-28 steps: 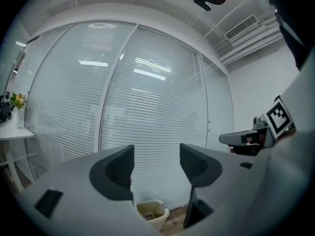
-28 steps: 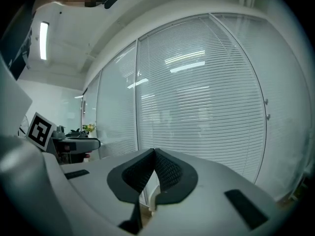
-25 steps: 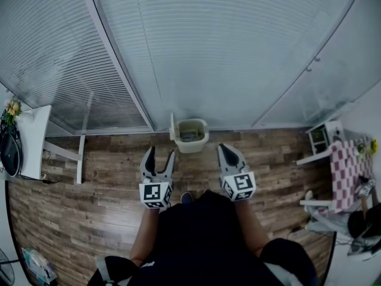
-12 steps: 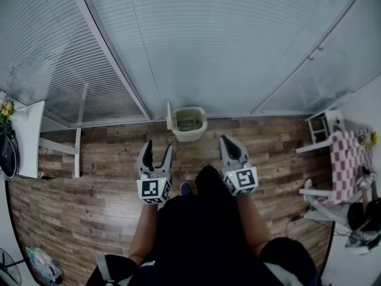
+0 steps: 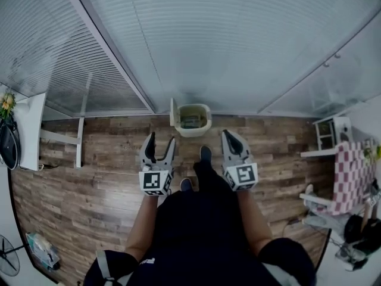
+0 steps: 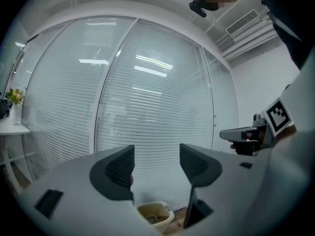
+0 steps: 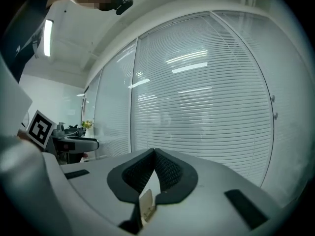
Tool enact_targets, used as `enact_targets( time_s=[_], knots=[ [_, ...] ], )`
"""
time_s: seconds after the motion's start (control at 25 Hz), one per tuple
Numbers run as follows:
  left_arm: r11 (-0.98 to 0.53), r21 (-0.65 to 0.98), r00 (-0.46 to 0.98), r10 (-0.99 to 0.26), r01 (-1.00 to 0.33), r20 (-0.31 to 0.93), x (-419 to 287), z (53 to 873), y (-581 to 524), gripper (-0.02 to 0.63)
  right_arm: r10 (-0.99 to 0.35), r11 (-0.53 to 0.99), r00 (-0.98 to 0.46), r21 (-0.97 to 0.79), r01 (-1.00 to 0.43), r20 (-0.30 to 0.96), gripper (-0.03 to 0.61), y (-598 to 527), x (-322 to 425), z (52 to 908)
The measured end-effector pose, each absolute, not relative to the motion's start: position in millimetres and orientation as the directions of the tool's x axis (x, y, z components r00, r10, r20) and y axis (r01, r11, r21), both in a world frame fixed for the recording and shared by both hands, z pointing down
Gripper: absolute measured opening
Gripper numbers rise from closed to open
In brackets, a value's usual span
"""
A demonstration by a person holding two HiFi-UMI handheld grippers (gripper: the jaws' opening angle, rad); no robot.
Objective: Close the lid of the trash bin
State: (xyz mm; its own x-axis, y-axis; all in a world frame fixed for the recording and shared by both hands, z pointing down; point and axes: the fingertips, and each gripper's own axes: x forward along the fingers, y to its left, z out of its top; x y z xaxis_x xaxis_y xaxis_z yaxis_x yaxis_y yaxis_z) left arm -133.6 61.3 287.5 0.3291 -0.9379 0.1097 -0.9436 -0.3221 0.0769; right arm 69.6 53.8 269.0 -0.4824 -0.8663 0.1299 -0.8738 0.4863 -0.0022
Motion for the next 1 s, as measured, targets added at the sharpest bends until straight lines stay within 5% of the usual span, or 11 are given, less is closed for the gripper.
enact_targets(
  time_s=[1.0],
  knots=[
    [-0.256, 0.061, 0.255, -0.852, -0.965, 0.456, -139, 493, -82, 0.268, -0.784, 0.565, -0.565, -0.084, -0.821, 0.257, 0.003, -67, 72, 405]
  ],
)
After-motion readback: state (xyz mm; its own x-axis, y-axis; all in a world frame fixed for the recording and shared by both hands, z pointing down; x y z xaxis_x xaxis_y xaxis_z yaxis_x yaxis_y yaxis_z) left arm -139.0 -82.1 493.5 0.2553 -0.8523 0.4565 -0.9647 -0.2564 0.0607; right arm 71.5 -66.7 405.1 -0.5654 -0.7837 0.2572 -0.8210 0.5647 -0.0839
